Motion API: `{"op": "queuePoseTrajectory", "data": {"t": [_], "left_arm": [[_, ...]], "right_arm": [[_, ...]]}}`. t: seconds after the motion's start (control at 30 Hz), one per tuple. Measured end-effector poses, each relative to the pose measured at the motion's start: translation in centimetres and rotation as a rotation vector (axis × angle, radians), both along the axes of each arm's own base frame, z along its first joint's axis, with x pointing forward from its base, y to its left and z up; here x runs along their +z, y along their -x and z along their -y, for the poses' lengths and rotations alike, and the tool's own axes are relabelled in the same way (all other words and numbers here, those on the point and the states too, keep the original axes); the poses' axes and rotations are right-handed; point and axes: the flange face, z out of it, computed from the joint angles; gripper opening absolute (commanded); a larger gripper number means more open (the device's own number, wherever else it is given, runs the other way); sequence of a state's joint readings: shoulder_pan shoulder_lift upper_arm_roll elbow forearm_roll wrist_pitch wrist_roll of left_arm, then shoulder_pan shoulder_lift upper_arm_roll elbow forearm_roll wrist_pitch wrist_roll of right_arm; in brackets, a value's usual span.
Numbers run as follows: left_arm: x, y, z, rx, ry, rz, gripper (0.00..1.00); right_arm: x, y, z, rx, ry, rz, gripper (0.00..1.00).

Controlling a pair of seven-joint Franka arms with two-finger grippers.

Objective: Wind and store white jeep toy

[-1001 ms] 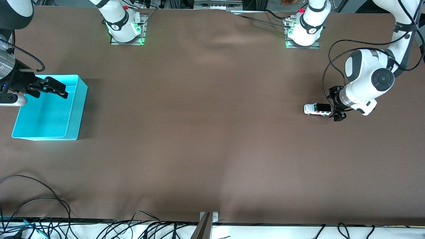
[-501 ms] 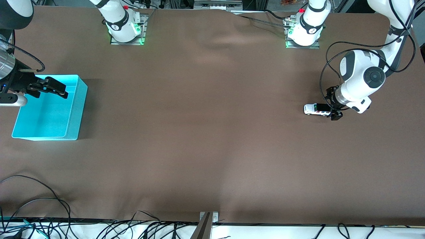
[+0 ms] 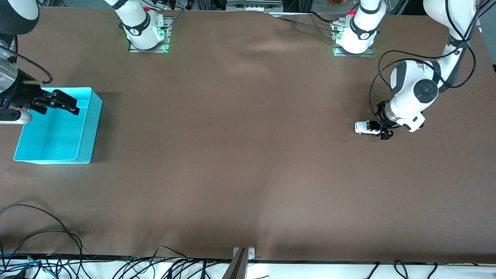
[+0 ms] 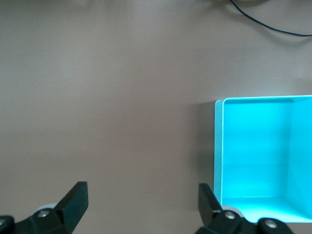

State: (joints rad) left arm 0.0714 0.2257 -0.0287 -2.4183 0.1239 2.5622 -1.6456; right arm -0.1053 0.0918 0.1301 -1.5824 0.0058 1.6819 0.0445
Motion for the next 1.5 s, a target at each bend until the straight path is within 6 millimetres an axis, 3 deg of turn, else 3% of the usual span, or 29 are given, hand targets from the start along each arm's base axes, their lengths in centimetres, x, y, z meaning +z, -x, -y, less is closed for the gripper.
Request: {"op": "queuePoseTrajectory", "data": {"t": [0.1,0.3,0.47,0.8,1.23,1.27,1.5], "left_arm": [[-0.3,0.0,0.0,0.005,0.001,0.007,0.79],[-1.0,0.0,0.0,0.041,0.002,0.015,0.28],[-1.2,0.0,0.1,0.058,0.001,0.018,0.06],[-0.5,-0.6,1.0,0.039,0.005,0.035,0.04],[1.8,-0.8,9.4,0.023,0.028,0.054,0.04],[1.9,-0.4,11.7,0.002,0.037,0.054,0.04],[1.5,0.0,13.0,0.003,0.041,0.046,0.04]], "right_arm": [[0.0,0.0,0.0,0.0,0.0,0.0,1.0],[0.0,0.0,0.0,0.0,0.0,0.0,1.0],[0.0,0.0,0.0,0.0,0.0,0.0,1.0],[0.0,0.0,0.0,0.0,0.0,0.0,1.0],[0.0,0.0,0.0,0.0,0.0,0.0,1.0],[0.0,0.0,0.0,0.0,0.0,0.0,1.0],[0.0,0.0,0.0,0.0,0.001,0.0,1.0]]}}
